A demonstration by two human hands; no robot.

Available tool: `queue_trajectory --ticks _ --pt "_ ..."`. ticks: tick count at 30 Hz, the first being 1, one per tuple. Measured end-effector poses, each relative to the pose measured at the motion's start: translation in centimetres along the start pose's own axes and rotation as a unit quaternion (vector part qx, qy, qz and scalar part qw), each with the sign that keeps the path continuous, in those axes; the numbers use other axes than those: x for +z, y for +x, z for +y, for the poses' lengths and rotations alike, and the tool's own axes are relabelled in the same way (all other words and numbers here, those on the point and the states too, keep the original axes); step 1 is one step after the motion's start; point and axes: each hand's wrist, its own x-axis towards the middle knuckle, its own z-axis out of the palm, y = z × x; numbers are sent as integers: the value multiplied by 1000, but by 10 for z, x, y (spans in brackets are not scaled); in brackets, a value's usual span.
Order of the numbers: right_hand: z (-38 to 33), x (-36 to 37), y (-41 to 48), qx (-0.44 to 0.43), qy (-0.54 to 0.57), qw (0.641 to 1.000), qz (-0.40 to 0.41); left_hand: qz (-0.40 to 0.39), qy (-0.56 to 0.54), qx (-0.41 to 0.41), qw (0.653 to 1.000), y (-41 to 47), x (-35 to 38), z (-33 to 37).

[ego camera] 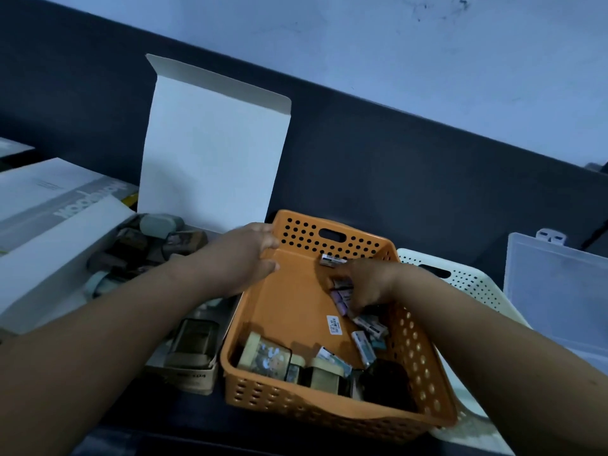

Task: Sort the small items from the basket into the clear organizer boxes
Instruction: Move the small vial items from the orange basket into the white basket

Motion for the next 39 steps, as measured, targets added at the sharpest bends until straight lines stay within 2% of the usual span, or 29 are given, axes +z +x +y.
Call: queue_trajectory --ticks 3,8,15,17,23,27,31,37,39 --pt "3 0 4 -10 44 999 -4 -2 -9 3 1000 -1 0 -1" --pt "0 13 11 -37 79 994 73 -5 -25 7 1000 0 1 -5" --pt "-8 13 6 -97 137 977 132 -5 -31 9 999 -2 1 -3" --pt "-4 13 6 -109 184 966 144 -6 -31 8 999 -2 0 -2" --pt "11 3 -11 -147 398 890 167 -6 -23 -4 1000 -2 0 1" --pt "24 -1 -27 -155 494 837 177 -3 -7 -6 1000 1 1 1" --pt "41 -3 -43 -168 638 736 153 0 -24 -19 1000 2 2 2" --pt "73 -2 -71 -174 707 661 183 -6 -37 6 999 4 1 1" --pt "83 2 -79 -155 706 660 205 -9 -26 11 1000 5 1 2"
